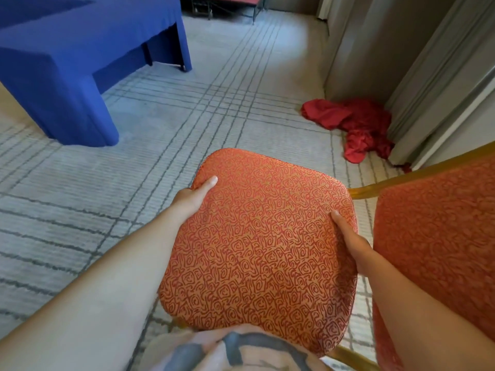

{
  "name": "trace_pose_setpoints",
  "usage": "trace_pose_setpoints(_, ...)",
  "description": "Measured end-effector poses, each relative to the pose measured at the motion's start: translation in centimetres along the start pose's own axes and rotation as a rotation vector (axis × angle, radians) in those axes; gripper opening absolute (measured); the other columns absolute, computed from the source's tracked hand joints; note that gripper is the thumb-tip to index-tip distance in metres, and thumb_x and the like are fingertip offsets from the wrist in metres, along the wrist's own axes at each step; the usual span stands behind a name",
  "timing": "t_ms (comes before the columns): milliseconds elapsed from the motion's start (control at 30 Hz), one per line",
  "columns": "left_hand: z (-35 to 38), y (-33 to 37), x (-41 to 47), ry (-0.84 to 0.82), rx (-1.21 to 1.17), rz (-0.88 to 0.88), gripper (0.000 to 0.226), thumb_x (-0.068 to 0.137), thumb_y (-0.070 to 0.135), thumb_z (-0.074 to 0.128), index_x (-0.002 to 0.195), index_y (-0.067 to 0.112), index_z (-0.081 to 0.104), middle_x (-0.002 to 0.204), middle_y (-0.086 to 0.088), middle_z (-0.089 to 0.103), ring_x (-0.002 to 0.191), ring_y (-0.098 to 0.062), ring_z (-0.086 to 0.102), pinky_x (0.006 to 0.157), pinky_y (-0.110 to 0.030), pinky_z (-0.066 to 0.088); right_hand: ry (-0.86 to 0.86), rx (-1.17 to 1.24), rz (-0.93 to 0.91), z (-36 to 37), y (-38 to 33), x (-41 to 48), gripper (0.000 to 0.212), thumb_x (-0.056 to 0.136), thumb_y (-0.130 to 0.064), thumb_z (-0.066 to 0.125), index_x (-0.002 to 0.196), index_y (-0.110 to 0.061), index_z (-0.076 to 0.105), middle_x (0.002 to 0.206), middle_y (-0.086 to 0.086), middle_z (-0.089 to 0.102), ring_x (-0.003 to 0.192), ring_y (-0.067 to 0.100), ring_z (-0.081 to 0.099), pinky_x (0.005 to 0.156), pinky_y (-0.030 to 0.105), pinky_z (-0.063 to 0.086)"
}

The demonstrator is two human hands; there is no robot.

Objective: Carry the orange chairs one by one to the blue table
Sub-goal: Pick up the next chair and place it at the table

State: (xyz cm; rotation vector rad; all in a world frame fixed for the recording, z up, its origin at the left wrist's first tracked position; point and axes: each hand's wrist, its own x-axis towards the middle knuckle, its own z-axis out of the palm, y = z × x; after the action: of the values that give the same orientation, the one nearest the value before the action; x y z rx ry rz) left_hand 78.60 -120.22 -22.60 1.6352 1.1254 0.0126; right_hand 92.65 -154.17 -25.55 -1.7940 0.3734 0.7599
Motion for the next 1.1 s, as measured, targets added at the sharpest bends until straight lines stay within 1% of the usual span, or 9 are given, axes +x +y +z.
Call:
trace_pose_setpoints(200,-1.0,11.9,13.5,0.013,-0.002,0.112,0.085,0.074,0.076,0.057,0.123,0.008,0.064,0.122,-0.017,0.064,0.112,-0.030,0.061,0.088,-0.029,0.044,0.036,0.046,-0.039,4.1,-12.7,9.7,0.117,0.038,-0.090,0.072,0.130,-0.019,0.061,0.118,0.008,0.070,0.106,0.029,0.066,0.105,0.045,0.046)
trace_pose_setpoints(333,-1.5,17.8,20.1,0.017,-0.022,0.130,0.089,0.074,0.076,0.057,0.127,0.006,0.060,0.126,-0.017,0.062,0.117,-0.030,0.058,0.092,-0.029,0.042,0.041,0.058,-0.091,6.2,-20.1,14.1,0.107,0.042,-0.087,0.072,0.125,-0.019,0.065,0.113,0.007,0.072,0.103,0.027,0.067,0.104,0.044,0.048)
trace_pose_setpoints(567,0.1,24.0,33.4,-0.001,0.002,0.077,0.106,0.059,0.089,0.053,0.127,0.008,0.061,0.127,-0.016,0.063,0.117,-0.031,0.059,0.101,-0.036,0.046,0.013,0.026,-0.047,10.1,-29.1,26.6,0.118,0.024,-0.089,0.074,0.117,-0.018,0.070,0.102,0.007,0.076,0.097,0.027,0.071,0.100,0.043,0.050)
trace_pose_setpoints(667,1.2,28.1,40.2,0.018,0.000,0.089,0.095,0.070,0.081,0.055,0.128,0.006,0.060,0.129,-0.019,0.060,0.120,-0.031,0.057,0.101,-0.033,0.044,-0.005,0.024,-0.056,11.9,-34.1,32.6,0.118,0.016,-0.088,0.074,0.112,-0.018,0.071,0.099,0.007,0.076,0.094,0.027,0.071,0.097,0.041,0.052)
trace_pose_setpoints(733,1.5,31.8,44.4,0.033,-0.016,0.076,0.087,0.075,0.075,0.058,0.127,0.006,0.061,0.127,-0.019,0.061,0.119,-0.031,0.058,0.099,-0.032,0.043,-0.004,0.007,-0.056,12.9,-38.5,36.4,0.116,0.022,-0.087,0.074,0.113,-0.016,0.070,0.099,0.009,0.076,0.093,0.028,0.071,0.097,0.042,0.052)
trace_pose_setpoints(867,2.3,37.5,52.1,0.025,-0.046,0.024,0.096,0.064,0.083,0.059,0.123,0.009,0.065,0.120,-0.016,0.066,0.110,-0.029,0.063,0.101,-0.039,0.048,-0.014,-0.041,-0.028,14.4,-46.7,44.1,0.109,0.035,-0.084,0.075,0.118,-0.013,0.069,0.104,0.011,0.074,0.096,0.029,0.069,0.100,0.044,0.050)
trace_pose_setpoints(933,2.8,39.3,55.2,0.033,-0.057,-0.005,0.090,0.067,0.081,0.059,0.121,0.009,0.065,0.120,-0.015,0.066,0.110,-0.029,0.063,0.101,-0.037,0.047,-0.015,-0.068,-0.011,15.3,-49.6,47.4,0.108,0.038,-0.085,0.073,0.119,-0.014,0.068,0.105,0.010,0.074,0.097,0.029,0.069,0.101,0.045,0.049)
trace_pose_setpoints(1000,2.6,41.4,57.7,0.048,-0.031,-0.017,0.084,0.074,0.076,0.057,0.122,0.008,0.065,0.123,-0.015,0.064,0.114,-0.030,0.061,0.100,-0.032,0.045,-0.018,-0.082,-0.011,16.8,-52.4,49.9,0.097,0.052,-0.081,0.072,0.122,-0.014,0.067,0.106,0.011,0.073,0.097,0.029,0.068,0.101,0.044,0.049)
trace_pose_setpoints(1100,1.9,44.4,63.1,0.076,-0.003,-0.048,0.111,0.051,0.096,0.049,0.119,0.011,0.068,0.120,-0.015,0.067,0.112,-0.030,0.062,0.102,-0.037,0.046,-0.032,-0.100,0.016,19.3,-56.5,54.1,0.092,0.056,-0.078,0.070,0.122,-0.013,0.067,0.104,0.012,0.073,0.095,0.029,0.068,0.098,0.043,0.051)
